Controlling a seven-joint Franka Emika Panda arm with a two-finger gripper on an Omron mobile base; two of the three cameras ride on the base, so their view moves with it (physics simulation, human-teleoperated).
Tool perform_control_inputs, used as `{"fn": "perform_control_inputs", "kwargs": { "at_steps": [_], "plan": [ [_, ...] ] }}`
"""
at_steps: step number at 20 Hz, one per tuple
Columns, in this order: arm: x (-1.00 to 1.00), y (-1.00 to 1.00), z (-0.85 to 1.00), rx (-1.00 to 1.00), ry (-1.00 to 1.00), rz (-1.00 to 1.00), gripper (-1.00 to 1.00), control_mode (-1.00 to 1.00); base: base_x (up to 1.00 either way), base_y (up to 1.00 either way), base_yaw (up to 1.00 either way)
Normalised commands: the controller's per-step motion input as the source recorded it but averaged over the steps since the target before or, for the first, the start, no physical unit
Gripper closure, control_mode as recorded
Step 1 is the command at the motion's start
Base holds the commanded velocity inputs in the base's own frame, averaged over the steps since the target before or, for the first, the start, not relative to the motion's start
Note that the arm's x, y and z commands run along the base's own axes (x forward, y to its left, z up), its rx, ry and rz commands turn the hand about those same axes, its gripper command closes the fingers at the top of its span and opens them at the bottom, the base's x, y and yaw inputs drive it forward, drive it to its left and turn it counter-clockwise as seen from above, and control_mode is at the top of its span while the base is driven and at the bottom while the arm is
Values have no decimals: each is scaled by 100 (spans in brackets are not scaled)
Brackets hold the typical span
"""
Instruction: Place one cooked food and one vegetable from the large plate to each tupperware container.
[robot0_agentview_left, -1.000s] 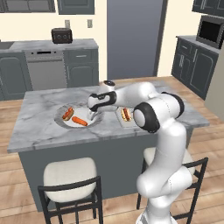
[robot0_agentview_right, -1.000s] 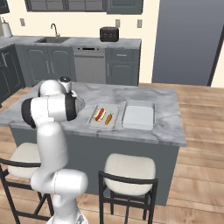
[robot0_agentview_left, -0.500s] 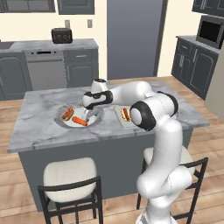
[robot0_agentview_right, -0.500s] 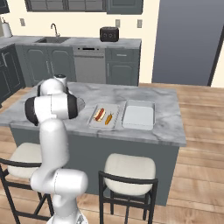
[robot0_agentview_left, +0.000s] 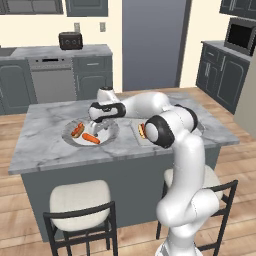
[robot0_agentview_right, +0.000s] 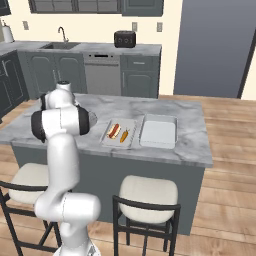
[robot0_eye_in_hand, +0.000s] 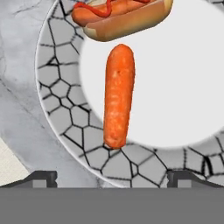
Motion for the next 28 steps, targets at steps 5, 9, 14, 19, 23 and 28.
{"fn": "perform_control_inputs", "kwargs": {
  "at_steps": [5,9,14,19,23,28],
  "plan": [
    [9,18,-8,-3,2,0,-100,-100,0,0,0],
    [20,0,-22,-4,4,0,-100,-100,0,0,0],
    [24,8,-16,-1,7,0,-100,-100,0,0,0],
    [2,17,-11,-2,6,0,-100,-100,0,0,0],
    [0,9,-31,-5,11,0,-100,-100,0,0,0],
    [0,0,-41,-3,9,0,-100,-100,0,0,0]
  ]
}}
